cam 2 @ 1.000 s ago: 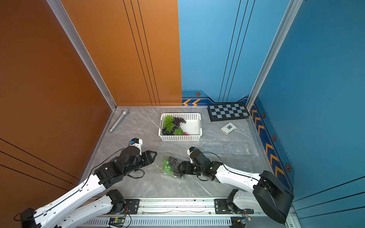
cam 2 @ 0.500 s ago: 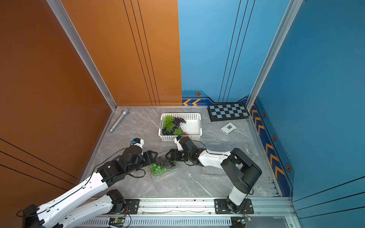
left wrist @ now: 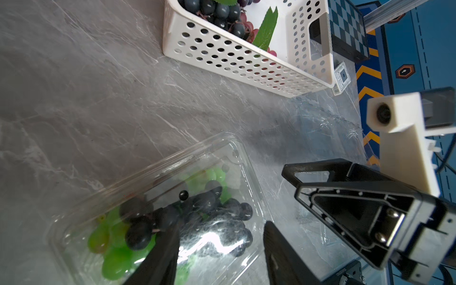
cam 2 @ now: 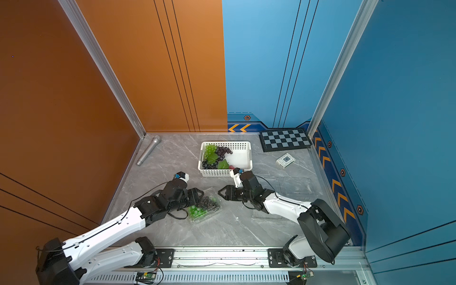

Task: Pack grapes into containers
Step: Adjust the packing box at the center of the board.

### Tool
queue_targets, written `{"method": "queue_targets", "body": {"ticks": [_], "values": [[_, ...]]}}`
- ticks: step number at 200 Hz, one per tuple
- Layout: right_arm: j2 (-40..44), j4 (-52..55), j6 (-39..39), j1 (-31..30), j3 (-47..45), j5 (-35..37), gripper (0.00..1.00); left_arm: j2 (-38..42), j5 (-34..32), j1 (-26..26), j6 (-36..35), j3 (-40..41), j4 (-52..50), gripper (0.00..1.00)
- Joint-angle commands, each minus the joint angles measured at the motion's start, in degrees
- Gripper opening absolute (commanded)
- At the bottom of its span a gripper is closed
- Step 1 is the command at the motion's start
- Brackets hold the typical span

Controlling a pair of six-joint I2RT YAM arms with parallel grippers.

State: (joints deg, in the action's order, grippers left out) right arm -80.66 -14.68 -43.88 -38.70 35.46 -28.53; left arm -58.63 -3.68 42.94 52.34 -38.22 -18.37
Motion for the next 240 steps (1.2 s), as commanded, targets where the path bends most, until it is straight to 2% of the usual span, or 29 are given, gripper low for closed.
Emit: {"method": "queue_targets", "body": {"ticks": [1, 25, 86, 140, 163, 179, 240], "values": [[1.5, -0.6, -1.2, -0.7, -3.4, -0.8, 0.45, -2.3, 1.2, 1.2, -1.7, -1.3, 2.4, 0.55], [1.1, -3.1, -2.7, -2.3, -5.2, -0.8, 0.34, -4.6, 0.3, 2.0, -1.9, -1.6, 2.8, 0.54], [-1.9, -9.6, -5.7, -4.9, -7.3, -0.4, 0.31, -7.0, -0.2, 2.8, -1.0, -0.5, 4.1, 0.54], [-2.5, -12.1, -7.2, -5.7, -9.5, 0.6, 0.31, -7.1, 0.0, 3.4, 0.2, 1.1, 4.8, 0.54], [-1.2, -12.0, -7.5, -5.6, -10.4, 1.2, 0.41, -6.5, 0.1, 3.4, 0.4, 1.6, 4.8, 0.54], [0.1, -11.5, -7.6, -5.5, -10.8, 1.5, 0.44, -6.1, 0.0, 3.4, 0.4, 1.9, 4.8, 0.54], [3.3, -8.6, -7.3, -5.5, -11.6, 2.3, 0.42, -5.7, -0.3, 3.3, 0.4, 2.2, 4.7, 0.54]]}}
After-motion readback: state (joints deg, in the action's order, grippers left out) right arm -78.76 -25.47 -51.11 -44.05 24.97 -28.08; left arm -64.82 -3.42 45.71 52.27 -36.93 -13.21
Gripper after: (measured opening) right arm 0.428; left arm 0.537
